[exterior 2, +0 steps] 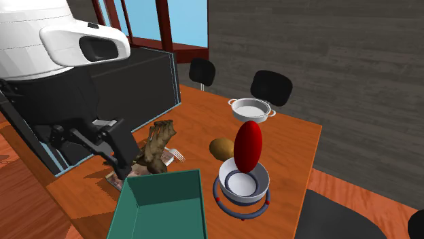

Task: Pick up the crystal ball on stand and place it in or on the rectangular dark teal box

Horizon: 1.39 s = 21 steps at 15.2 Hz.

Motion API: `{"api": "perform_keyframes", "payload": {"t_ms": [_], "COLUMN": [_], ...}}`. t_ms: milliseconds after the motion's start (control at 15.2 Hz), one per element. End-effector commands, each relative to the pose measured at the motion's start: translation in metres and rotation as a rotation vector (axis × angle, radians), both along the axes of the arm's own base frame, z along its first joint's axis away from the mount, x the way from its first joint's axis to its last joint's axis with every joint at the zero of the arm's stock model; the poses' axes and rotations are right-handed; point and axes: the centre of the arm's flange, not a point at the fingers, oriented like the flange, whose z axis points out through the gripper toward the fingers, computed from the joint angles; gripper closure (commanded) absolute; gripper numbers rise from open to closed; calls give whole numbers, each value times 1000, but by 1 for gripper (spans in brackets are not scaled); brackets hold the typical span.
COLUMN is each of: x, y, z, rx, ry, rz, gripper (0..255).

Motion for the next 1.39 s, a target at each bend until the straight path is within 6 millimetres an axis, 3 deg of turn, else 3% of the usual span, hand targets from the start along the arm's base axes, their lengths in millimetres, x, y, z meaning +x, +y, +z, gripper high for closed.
{"api": "perform_keyframes", "payload": {"t_ms": [0, 330, 660, 990, 1320], "x": [0, -5, 5, 29, 67], "y": [0, -67, -133, -196, -253], "z": [0, -18, -37, -54, -67], "rx": [0, 9, 19, 28, 38], "ry": [0, -130, -259, -389, -518], "rz": [0, 191, 381, 572, 762], "gripper": [0, 0, 0, 0, 0]}}
